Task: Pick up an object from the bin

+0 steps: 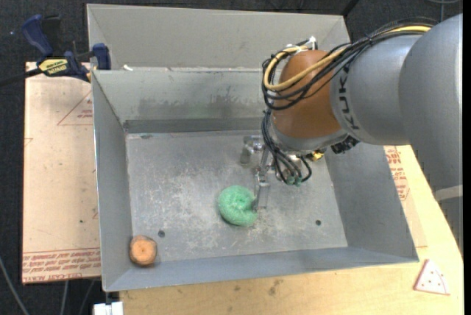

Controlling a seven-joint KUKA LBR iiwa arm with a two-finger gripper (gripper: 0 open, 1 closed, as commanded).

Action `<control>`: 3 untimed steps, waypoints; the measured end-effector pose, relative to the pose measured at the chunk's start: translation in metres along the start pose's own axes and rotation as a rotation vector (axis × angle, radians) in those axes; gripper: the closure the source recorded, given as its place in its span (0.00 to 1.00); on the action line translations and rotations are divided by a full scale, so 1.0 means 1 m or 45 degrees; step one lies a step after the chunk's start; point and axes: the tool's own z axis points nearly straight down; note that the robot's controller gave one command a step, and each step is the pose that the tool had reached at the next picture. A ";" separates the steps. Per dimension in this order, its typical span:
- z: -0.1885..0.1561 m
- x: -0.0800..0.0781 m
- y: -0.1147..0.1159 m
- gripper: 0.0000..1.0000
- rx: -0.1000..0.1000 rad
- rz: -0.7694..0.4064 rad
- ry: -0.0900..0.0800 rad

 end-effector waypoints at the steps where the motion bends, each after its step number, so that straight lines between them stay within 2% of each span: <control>1: 0.011 0.033 0.005 1.00 0.000 -0.199 -0.004; 2: 0.012 0.034 0.006 0.00 -0.001 -0.199 -0.003; 3: 0.012 0.034 0.006 0.00 -0.001 -0.199 -0.003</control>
Offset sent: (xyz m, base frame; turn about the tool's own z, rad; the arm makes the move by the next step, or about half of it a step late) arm 0.0000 0.0000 0.0000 0.0000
